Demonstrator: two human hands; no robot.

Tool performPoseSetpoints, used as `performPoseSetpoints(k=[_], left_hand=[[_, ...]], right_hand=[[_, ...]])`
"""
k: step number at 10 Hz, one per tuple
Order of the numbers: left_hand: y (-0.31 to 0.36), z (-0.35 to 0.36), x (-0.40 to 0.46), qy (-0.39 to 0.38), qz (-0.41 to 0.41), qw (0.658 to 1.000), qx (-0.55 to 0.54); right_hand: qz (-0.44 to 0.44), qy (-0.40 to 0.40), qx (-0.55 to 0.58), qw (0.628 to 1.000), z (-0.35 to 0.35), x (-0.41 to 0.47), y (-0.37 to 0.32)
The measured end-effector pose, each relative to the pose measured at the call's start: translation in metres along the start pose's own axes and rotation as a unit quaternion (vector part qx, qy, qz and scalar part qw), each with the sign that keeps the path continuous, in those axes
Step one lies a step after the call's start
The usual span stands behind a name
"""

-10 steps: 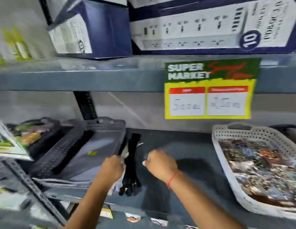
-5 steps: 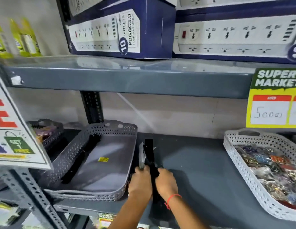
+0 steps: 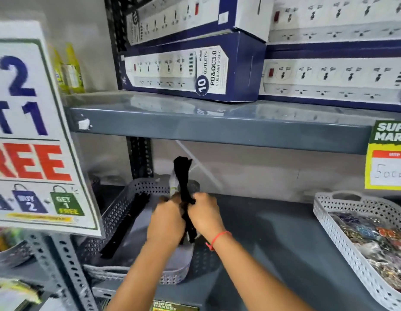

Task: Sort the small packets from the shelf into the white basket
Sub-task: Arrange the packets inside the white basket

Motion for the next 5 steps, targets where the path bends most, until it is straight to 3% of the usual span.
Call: performPoseSetpoints(k=[1,2,4,5], left_hand=[[-0.033,0.009,0.01,-0.047,-0.055,0.996,0.051],[-0.078,0.04,0.018,-0.151,-0.127,0.973,0.124],[-0.114,0.078,0.019,-0.242,-0.15,0.951,0.124],[-0.115,0.071,0.021,-0.218,-0.16,0.954,0.127]], right_hand=[[0.029,-0.031,-0.025,0.999,0.026,0.009,-0.001],[0.06,-0.069,-0.103,0.991,0.056,0.014,0.008],[0.052,-0.163,-0.26,0.95,0.098,0.013,0.013],[0.056,-0.141,-0.27,0.951,0.089,0.014,0.011]])
Point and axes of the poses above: each hand's wrist, its own x-axis towards the middle knuckle, its own z-axis out of the palm, y = z × x, the point moved 9 cm from there along x, towards the middle knuckle, and after that the axes turned 8 degrees about -y, right-handed, at the moved point
